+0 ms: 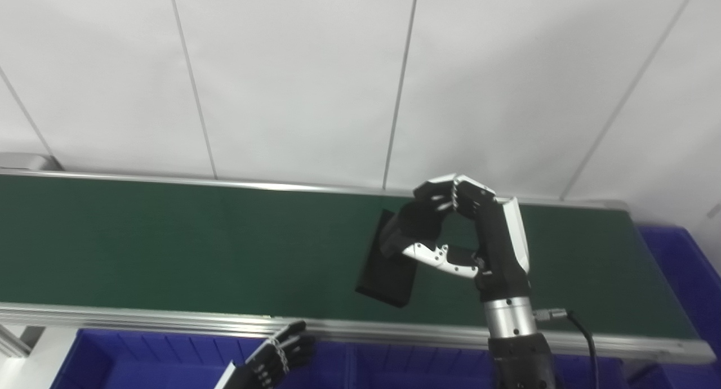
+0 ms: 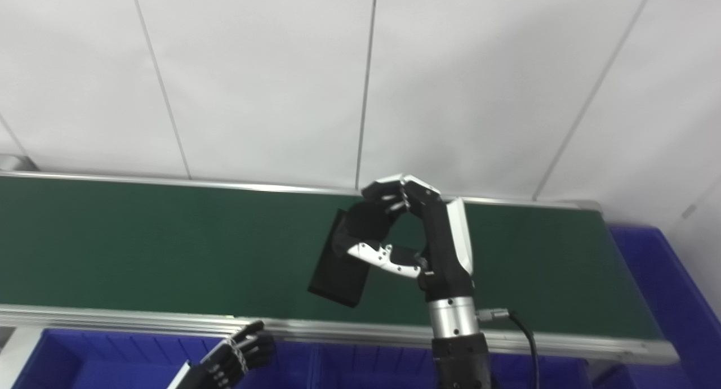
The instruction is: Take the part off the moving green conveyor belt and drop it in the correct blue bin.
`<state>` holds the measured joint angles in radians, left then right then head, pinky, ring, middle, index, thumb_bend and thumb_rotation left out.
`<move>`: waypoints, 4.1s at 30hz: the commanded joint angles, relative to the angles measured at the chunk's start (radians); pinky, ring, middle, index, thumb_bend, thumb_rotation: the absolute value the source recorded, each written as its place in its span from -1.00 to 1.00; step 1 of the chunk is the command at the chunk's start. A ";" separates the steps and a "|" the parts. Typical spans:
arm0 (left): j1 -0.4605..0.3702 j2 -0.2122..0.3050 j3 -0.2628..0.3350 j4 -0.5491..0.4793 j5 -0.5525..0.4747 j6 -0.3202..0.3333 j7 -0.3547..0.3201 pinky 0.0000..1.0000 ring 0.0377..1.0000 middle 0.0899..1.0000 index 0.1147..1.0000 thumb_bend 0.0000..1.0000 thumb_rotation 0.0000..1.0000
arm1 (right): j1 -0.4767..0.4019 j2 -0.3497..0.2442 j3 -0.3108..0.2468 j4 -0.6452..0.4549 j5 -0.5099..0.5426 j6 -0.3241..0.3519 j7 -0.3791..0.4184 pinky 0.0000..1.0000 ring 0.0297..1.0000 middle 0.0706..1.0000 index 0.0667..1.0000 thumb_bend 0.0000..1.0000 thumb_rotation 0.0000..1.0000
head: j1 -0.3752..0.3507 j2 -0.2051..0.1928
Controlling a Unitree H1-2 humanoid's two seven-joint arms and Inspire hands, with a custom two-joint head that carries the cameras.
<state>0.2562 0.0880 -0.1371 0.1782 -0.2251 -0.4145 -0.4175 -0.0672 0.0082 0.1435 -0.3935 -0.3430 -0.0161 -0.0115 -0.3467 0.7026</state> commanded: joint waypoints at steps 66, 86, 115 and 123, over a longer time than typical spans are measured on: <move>-0.012 0.130 0.088 -0.306 -0.114 0.238 0.002 0.48 0.49 0.54 0.66 0.91 0.14 | 0.454 -0.010 0.043 -0.056 -0.341 -0.080 -0.171 -0.31 -0.18 -0.04 -0.05 0.00 -1.00 | -0.097 0.259; 0.009 0.139 0.087 -0.320 -0.126 0.252 -0.008 0.50 0.52 0.55 0.67 0.90 0.11 | 0.328 -0.024 0.058 0.178 -0.294 -0.081 -0.192 -0.29 -0.22 -0.07 -0.01 0.00 -1.00 | -0.118 0.262; -0.012 0.115 0.072 -0.293 -0.108 0.230 -0.007 0.50 0.51 0.55 0.66 0.89 0.12 | 0.324 -0.096 0.101 0.194 -0.361 -0.016 -0.166 -0.10 0.01 0.02 -0.04 0.04 -0.85 | -0.097 0.243; -0.010 0.114 0.069 -0.288 -0.102 0.219 -0.006 0.50 0.52 0.56 0.67 0.88 0.13 | 0.356 -0.115 0.123 0.108 -0.394 0.044 -0.054 0.46 0.58 0.67 0.70 0.92 0.01 | -0.092 0.239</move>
<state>0.2590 0.2009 -0.0709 -0.0941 -0.3320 -0.1551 -0.4164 0.2877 -0.1065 0.2639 -0.2392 -0.7319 0.0222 -0.0669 -0.4387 0.9419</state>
